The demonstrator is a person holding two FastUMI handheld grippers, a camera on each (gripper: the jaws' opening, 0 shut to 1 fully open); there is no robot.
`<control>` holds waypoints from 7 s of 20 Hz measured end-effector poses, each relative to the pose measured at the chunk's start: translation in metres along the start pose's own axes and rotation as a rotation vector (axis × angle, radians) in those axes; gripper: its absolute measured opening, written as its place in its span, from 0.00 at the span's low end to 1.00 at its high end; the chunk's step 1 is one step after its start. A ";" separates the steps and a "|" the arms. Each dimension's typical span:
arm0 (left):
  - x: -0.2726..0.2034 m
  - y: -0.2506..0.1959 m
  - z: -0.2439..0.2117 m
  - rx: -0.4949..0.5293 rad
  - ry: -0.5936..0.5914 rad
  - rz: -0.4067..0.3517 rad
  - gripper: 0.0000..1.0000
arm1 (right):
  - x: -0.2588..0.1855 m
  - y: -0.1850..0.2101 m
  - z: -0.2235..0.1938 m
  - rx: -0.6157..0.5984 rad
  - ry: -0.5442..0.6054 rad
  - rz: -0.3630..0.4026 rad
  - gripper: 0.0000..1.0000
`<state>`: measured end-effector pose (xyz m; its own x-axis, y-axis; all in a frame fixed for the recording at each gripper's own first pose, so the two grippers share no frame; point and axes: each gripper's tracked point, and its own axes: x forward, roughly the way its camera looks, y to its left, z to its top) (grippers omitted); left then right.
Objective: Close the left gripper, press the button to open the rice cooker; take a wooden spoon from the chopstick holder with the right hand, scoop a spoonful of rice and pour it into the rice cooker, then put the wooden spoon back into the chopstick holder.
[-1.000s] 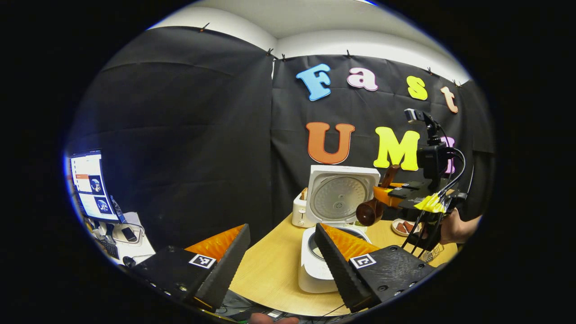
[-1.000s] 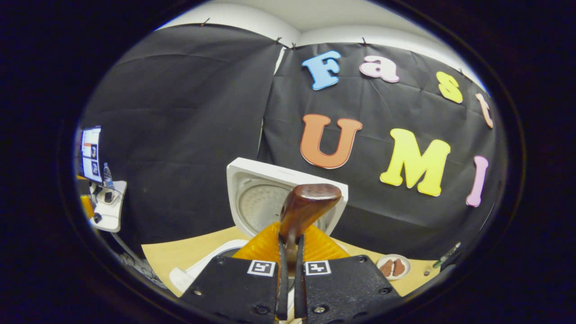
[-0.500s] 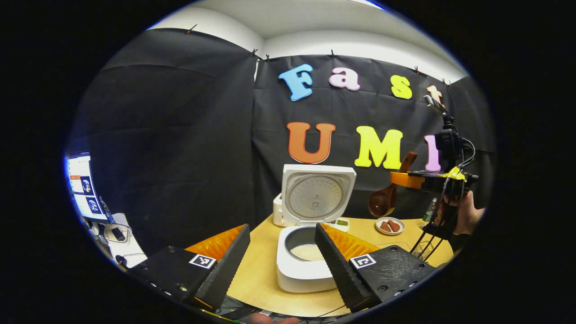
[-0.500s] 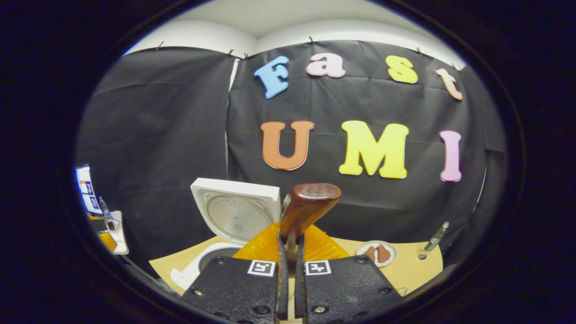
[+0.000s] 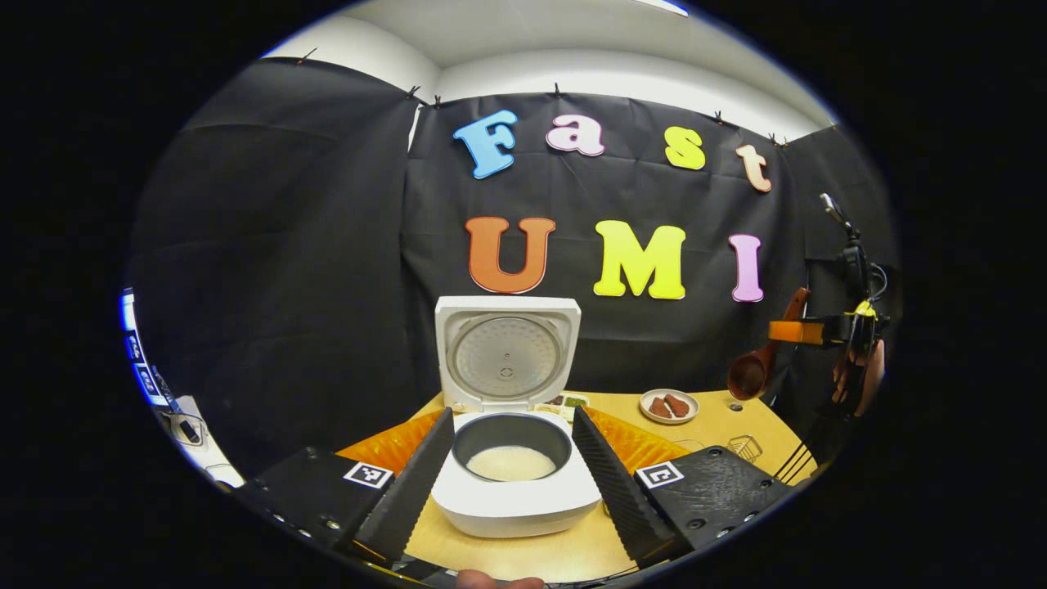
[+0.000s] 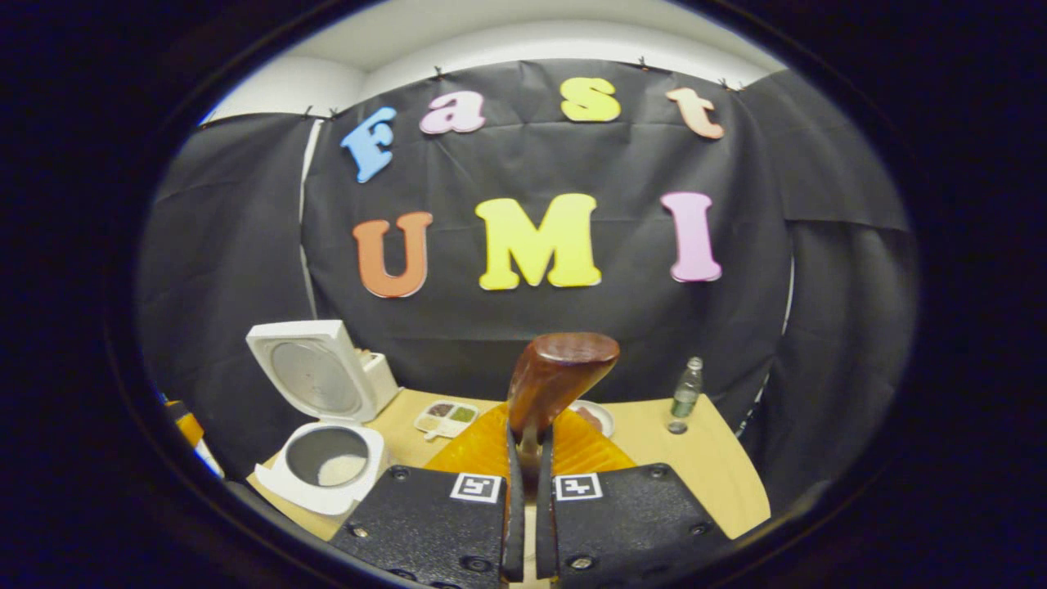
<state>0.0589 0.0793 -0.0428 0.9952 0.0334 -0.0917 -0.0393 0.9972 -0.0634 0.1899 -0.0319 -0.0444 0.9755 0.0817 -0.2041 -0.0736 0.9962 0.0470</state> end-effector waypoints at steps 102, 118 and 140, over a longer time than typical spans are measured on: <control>0.121 -0.002 -0.063 -0.195 0.589 0.018 0.96 | -0.071 -0.053 -0.081 0.101 0.095 -0.162 1.00; 0.101 -0.005 -0.149 -0.205 0.844 0.066 0.97 | -0.066 -0.048 -0.090 0.105 0.135 -0.130 1.00; 0.107 -0.008 -0.154 -0.051 0.707 0.152 0.98 | -0.024 -0.049 -0.090 0.135 0.165 0.036 0.99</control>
<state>0.1521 0.0643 -0.2049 0.6835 0.1026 -0.7227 -0.1937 0.9801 -0.0441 0.1518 -0.0803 -0.1299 0.9250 0.1316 -0.3565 -0.0682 0.9804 0.1849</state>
